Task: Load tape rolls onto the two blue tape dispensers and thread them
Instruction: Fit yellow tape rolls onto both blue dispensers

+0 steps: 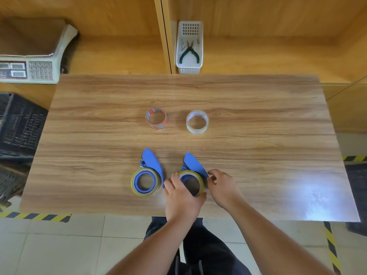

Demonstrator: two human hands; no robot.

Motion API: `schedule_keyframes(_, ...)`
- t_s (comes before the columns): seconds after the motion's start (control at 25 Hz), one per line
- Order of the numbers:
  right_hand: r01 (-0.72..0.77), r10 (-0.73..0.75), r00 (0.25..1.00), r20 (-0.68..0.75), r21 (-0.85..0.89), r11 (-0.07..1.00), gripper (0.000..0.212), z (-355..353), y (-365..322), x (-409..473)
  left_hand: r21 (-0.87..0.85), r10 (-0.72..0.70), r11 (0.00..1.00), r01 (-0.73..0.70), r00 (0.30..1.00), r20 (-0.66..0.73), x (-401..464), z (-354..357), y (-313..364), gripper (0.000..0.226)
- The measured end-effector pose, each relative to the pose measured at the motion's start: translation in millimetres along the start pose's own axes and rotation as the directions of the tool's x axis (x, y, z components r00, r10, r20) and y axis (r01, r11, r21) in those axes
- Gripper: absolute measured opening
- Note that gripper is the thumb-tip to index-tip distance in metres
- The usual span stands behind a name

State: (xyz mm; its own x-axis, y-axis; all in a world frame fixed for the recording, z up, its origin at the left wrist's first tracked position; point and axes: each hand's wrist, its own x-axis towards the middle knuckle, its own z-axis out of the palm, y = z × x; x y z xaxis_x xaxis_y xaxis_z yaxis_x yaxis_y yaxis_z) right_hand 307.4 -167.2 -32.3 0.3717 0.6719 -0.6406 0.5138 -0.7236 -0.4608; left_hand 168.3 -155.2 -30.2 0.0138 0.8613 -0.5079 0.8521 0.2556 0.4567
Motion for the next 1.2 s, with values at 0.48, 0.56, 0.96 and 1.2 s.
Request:
schedule_keyframes(0.48,-0.018,0.017,0.999,0.050,0.012,1.000,0.038,-2.2,1.2,3.8,-0.088,-0.153,0.985,0.152,0.988,-0.006,6.2,15.7,6.8,0.117)
schedule_keyframes(0.56,-0.014,0.014,0.999,0.047,0.010,1.000,0.036,-1.1,1.4,3.6,-0.091,-0.197,0.976,0.197,0.980,0.014,11.5,18.6,6.6,0.116)
schedule_keyframes(0.96,0.006,-0.005,1.000,0.030,-0.021,1.000,0.037,5.3,-2.1,2.2,0.043,-0.177,0.984,0.174,0.982,0.071,12.7,10.9,-4.7,0.124)
schedule_keyframes(1.2,0.072,-0.081,0.991,-0.104,-0.090,0.993,0.046,5.8,-26.5,-4.3,-0.041,0.014,0.999,-0.004,0.968,0.250,-11.5,-27.8,-45.5,0.102)
